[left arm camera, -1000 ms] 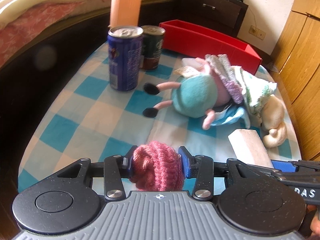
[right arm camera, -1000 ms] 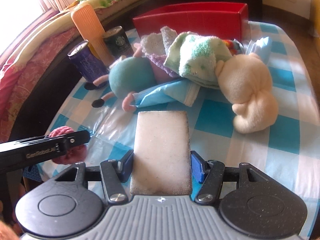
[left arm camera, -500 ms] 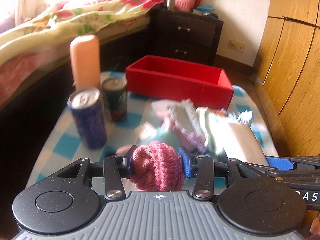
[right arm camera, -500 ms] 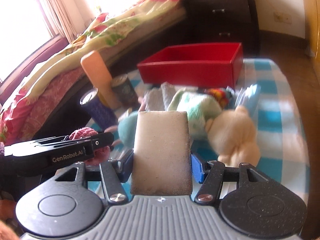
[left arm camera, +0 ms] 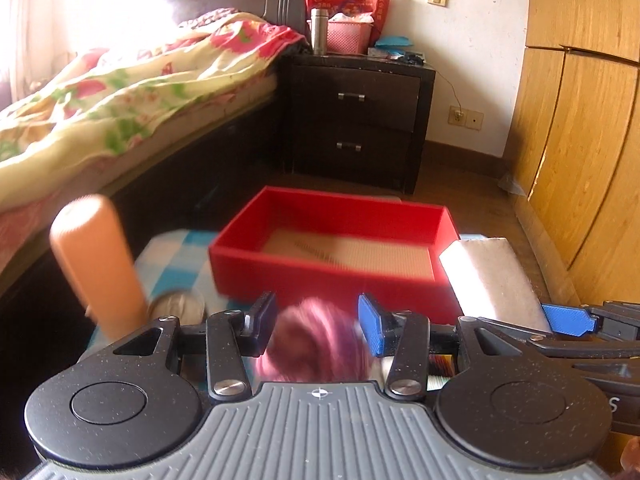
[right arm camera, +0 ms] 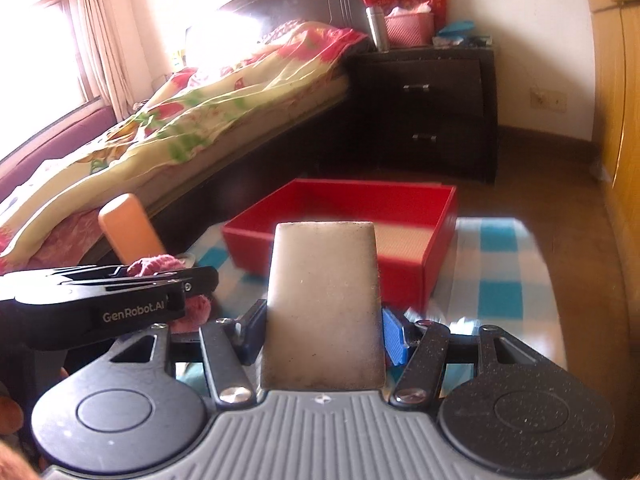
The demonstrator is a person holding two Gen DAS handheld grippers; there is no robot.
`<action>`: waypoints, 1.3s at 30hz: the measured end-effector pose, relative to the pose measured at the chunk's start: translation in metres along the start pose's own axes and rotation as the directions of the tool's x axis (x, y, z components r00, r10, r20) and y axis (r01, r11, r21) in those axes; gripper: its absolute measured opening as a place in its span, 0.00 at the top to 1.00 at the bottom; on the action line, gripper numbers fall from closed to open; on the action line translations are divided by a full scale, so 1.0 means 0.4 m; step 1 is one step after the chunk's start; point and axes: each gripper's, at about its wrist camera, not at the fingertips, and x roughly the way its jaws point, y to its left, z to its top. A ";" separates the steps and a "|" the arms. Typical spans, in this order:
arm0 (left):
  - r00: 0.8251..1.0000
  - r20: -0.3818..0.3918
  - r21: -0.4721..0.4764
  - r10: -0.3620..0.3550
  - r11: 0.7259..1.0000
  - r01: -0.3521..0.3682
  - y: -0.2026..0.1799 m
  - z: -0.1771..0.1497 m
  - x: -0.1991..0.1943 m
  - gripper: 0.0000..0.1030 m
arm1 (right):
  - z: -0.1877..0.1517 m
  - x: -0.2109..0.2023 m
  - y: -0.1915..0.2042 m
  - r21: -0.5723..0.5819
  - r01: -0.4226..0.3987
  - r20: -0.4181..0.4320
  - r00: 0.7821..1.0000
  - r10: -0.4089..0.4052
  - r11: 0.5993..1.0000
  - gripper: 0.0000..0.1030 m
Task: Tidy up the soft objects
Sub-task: 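Lift the pink hat with the left gripper while the right gripper carries the white sponge toward the red box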
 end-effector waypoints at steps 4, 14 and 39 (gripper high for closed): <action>1.000 0.009 0.021 0.023 1.000 -0.023 -0.004 0.064 0.089 0.55 | 0.060 0.085 -0.034 0.016 0.009 -0.002 1.000 -0.009 1.000 0.65; 0.991 -0.135 0.007 0.019 1.000 -0.018 0.052 0.083 0.209 0.47 | 0.122 0.259 -0.089 0.026 0.033 -0.029 0.999 -0.032 0.999 0.65; 0.904 -0.398 -0.018 0.154 0.984 -0.176 0.081 0.013 0.385 0.80 | 0.120 0.248 -0.079 0.063 -0.043 -0.061 0.997 0.047 0.997 0.65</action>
